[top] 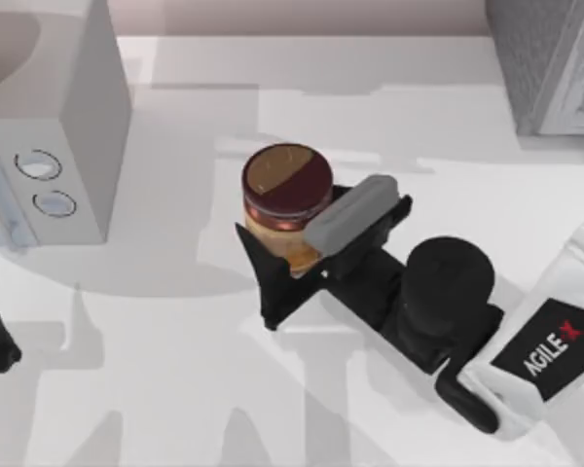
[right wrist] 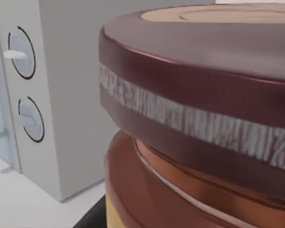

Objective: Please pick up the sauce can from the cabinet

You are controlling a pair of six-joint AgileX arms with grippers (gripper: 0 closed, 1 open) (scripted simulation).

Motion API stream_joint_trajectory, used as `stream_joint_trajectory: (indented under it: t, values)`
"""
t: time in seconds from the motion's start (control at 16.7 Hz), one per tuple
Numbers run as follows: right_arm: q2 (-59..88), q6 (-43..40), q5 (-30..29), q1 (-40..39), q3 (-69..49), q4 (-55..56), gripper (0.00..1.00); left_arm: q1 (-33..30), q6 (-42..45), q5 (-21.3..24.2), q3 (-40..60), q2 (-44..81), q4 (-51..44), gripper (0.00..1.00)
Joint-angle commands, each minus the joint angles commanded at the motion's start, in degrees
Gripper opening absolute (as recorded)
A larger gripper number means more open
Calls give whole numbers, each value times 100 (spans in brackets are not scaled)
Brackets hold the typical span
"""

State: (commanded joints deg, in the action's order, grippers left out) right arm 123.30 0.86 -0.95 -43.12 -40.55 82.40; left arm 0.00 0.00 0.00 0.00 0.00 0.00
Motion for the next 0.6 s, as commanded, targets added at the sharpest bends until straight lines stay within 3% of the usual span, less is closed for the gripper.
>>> stream_joint_trajectory:
  t: [0.6]
  values:
    - [1135,-23,-15,-22,-1592,-417,0,0,0,0,0,0,0,100]
